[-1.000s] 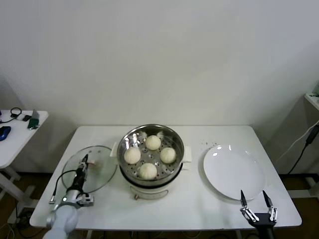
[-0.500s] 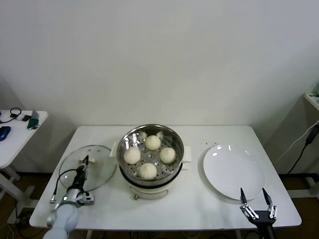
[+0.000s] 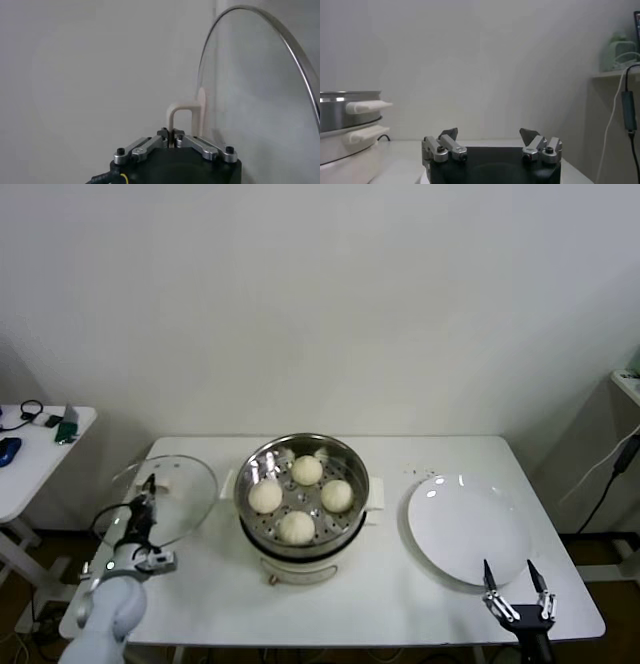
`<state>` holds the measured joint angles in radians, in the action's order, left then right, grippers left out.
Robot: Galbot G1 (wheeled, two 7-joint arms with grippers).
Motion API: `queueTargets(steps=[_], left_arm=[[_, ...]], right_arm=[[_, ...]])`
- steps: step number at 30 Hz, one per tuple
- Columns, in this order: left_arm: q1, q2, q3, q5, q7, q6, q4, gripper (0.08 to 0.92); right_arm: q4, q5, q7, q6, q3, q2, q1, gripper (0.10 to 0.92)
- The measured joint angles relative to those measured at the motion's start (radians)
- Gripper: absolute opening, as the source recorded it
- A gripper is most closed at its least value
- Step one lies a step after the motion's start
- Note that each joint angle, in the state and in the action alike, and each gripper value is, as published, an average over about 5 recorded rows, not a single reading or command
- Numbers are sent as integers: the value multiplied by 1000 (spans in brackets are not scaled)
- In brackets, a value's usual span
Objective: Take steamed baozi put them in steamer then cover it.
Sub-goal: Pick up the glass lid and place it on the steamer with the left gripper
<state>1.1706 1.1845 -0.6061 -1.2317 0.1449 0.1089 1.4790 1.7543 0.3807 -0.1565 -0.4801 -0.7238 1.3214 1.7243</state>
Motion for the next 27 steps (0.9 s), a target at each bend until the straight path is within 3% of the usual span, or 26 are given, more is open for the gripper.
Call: queueTargets(steps=[16, 27], left_arm=[[-10, -72, 75, 150, -138, 251, 270, 143], [-72, -21, 264, 92, -243, 457, 452, 143]], right_arm=[[-17, -24, 7, 15, 5, 6, -22, 823], [-31, -60, 21, 19, 20, 21, -42, 823]])
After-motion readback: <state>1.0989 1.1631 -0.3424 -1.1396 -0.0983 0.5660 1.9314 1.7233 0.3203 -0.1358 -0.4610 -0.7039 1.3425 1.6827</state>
